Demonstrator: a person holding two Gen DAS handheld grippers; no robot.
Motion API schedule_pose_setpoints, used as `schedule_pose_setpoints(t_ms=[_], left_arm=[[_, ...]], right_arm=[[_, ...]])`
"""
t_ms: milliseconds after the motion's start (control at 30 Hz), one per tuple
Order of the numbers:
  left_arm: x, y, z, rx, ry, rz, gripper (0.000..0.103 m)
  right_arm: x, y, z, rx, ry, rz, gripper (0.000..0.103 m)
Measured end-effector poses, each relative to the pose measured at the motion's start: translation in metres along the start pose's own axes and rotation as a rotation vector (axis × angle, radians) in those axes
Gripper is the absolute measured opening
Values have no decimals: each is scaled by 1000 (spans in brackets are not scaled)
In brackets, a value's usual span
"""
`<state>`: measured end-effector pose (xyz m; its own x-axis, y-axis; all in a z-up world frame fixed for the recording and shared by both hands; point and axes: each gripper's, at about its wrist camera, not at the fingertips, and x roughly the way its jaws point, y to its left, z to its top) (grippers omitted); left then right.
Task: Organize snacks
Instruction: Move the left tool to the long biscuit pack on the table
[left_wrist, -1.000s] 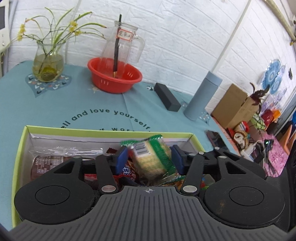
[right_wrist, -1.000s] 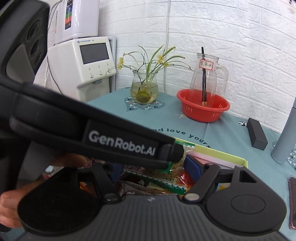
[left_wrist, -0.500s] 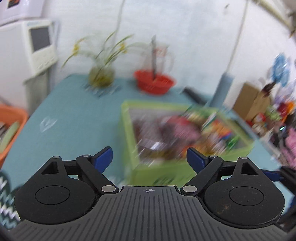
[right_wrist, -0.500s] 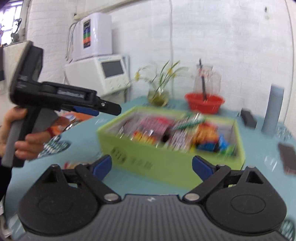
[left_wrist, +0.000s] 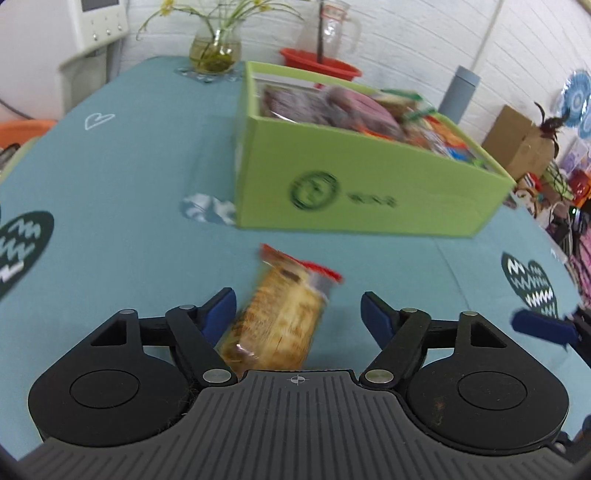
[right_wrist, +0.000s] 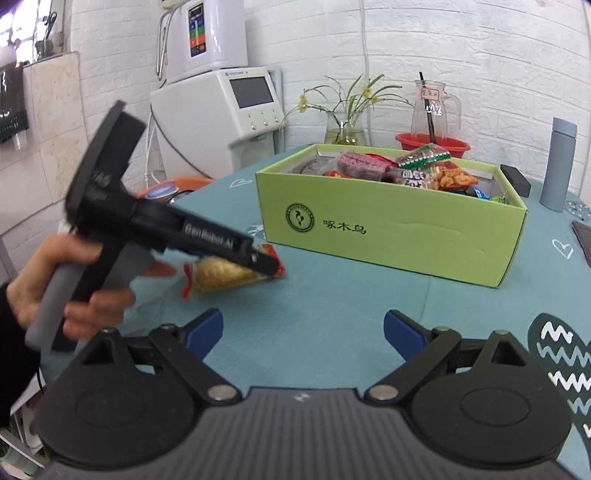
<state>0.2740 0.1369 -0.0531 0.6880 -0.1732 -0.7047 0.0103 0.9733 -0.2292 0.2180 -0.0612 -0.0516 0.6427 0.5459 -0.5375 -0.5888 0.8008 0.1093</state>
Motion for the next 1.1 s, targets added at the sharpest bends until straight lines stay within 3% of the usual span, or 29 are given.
schedule_pose_setpoints(t_ms=[133, 300, 333, 600, 767, 1000, 1100], left_arm=[[-8, -42, -25, 32, -10, 26, 66], [-8, -65, -30, -43, 47, -149, 65], [-7, -66, -28, -53, 54, -153, 65], [-4, -47, -8, -206, 98, -137, 67], [0, -52, -4, -176, 98, -111, 70], [1, -52, -5, -134, 94, -131, 69], [0, -47, -5, -132, 99, -145, 63]], right_arm=[[-1, -5, -11, 4, 29, -7, 96], [-13, -11, -27, 19, 51, -14, 96], [-15, -11, -29, 13, 53, -19, 96], [0, -8, -16, -49, 33, 9, 96], [26, -11, -7, -68, 80, 37, 96], [41, -1, -13, -109, 124, 23, 96], [40, 7, -10, -110, 122, 38, 84]])
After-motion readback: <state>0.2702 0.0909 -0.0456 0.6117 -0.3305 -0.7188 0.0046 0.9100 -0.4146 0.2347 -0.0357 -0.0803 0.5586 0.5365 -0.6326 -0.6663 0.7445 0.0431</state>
